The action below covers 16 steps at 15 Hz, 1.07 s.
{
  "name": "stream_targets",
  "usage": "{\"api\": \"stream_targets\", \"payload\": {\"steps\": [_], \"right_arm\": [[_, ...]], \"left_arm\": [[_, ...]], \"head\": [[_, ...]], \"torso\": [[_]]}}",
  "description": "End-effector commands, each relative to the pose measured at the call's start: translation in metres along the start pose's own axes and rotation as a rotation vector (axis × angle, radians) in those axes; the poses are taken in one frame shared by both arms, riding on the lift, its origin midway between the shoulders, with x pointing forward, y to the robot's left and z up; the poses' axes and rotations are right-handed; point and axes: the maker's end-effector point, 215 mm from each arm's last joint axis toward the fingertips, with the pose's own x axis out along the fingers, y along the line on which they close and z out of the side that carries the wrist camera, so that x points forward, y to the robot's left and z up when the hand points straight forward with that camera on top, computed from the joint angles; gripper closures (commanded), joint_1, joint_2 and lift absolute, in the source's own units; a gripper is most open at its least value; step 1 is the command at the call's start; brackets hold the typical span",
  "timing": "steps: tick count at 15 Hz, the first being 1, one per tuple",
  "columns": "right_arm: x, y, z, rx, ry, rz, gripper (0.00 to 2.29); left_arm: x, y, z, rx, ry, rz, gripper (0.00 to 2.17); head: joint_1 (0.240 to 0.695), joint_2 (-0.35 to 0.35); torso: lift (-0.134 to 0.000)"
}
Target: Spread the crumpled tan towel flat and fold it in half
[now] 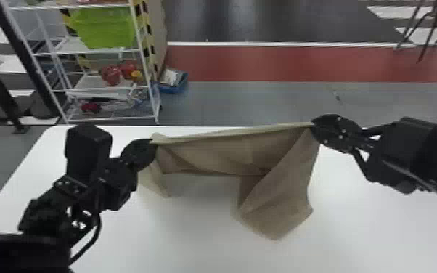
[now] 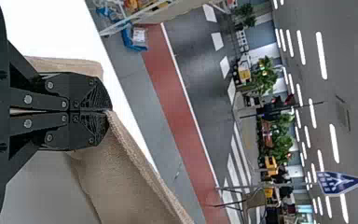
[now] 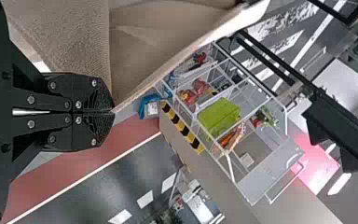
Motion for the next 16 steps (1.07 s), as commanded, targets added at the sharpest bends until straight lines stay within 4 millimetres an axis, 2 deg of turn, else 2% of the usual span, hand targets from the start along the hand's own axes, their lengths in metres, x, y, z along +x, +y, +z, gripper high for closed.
{"api": "stream_targets", "payload": {"steps": [1,2,3,4,5,7,9,11,12,13,14,16], "right_arm": [[-0.007,-0.017,-0.007,-0.032,0.016,-0.024,1.44],[-0.009,-0.031,-0.007,-0.053,0.021,-0.044,1.44],[-0.006,-0.041,-0.013,-0.059,0.037,-0.057,1.44],[0.000,-0.048,-0.026,-0.056,0.065,-0.068,1.44],[0.010,-0.052,-0.037,-0.061,0.089,-0.071,1.44],[0.041,-0.067,-0.057,-0.072,0.136,-0.091,1.44],[0.057,-0.092,-0.065,-0.051,0.156,-0.139,1.44],[0.054,-0.114,-0.068,-0.015,0.170,-0.191,1.44],[0.044,-0.117,-0.060,-0.012,0.150,-0.195,1.44],[0.028,-0.115,-0.064,-0.013,0.165,-0.189,1.44],[0.017,-0.099,-0.072,-0.011,0.179,-0.162,1.44],[0.013,-0.059,-0.080,-0.075,0.172,-0.070,1.42]], "left_arm": [[-0.022,0.030,0.041,0.017,-0.066,0.066,2.12],[-0.027,0.040,0.059,0.032,-0.095,0.088,2.12],[-0.027,0.053,0.066,0.035,-0.091,0.113,2.12],[-0.024,0.060,0.080,0.042,-0.108,0.128,2.12],[-0.017,0.063,0.084,0.053,-0.109,0.135,2.12],[0.016,0.062,0.082,0.085,-0.079,0.137,2.11],[0.035,0.066,0.080,0.109,-0.064,0.140,2.11],[0.030,0.076,0.086,0.127,-0.090,0.143,2.12],[0.014,0.082,0.093,0.154,-0.130,0.139,2.12],[-0.001,0.085,0.090,0.160,-0.135,0.150,2.12],[-0.013,0.075,0.085,0.174,-0.142,0.121,2.11],[-0.024,0.051,0.072,0.213,-0.154,0.067,2.11]], "head": [[0.695,0.030],[0.685,0.032],[0.668,0.033],[0.650,0.033],[0.629,0.032],[0.590,0.020],[0.575,0.008],[0.561,-0.005],[0.550,-0.010],[0.532,-0.016],[0.527,-0.015],[0.535,-0.015]], "torso": [[-0.123],[-0.123],[-0.123],[-0.123],[-0.123],[-0.123],[-0.123],[-0.123],[-0.123],[-0.123],[-0.123],[-0.123]]}}
